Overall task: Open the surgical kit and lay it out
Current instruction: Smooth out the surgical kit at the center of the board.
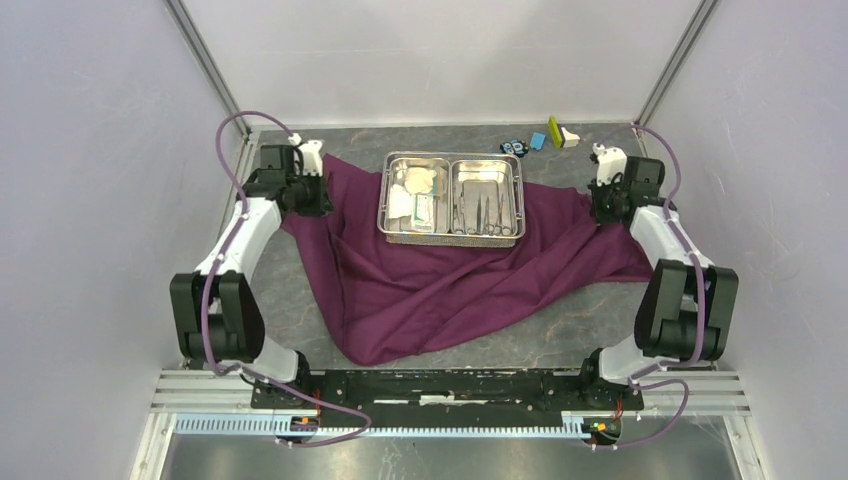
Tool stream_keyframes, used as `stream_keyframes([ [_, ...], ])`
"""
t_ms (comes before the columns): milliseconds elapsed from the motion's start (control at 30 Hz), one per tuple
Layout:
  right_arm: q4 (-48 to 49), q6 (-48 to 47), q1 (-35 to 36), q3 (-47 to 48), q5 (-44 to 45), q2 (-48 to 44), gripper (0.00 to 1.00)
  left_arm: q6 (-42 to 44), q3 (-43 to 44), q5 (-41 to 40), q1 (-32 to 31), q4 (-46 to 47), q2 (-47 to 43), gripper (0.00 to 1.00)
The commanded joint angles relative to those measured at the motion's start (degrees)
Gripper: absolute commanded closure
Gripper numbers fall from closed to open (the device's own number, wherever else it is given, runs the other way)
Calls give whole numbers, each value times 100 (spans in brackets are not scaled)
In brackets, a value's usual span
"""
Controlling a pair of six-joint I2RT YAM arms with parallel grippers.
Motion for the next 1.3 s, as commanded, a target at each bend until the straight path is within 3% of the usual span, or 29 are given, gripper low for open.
stream_keyframes([
  [0, 0, -264, -120, -138, -17, -765, 100, 41, -199, -202, 291, 319, -782, 98],
  [467, -417, -577, -493, -735, 514, -2779, 100, 463, -740, -436, 854, -322, -2566, 98],
  [800, -1261, -1466, -639, -901, 1806, -4241, 100, 1435, -727, -1412, 1408, -1625, -4005, 98],
  [1100, -2341, -2508, -651, -1263, 2180, -4905, 100, 2357, -1150, -2549, 1451, -2346, -5211, 98],
  [1267, -2847, -2935, -649, -1323, 2352, -5192, 100, 2745, -1140, -2699, 1449, -2896, -5646, 98],
])
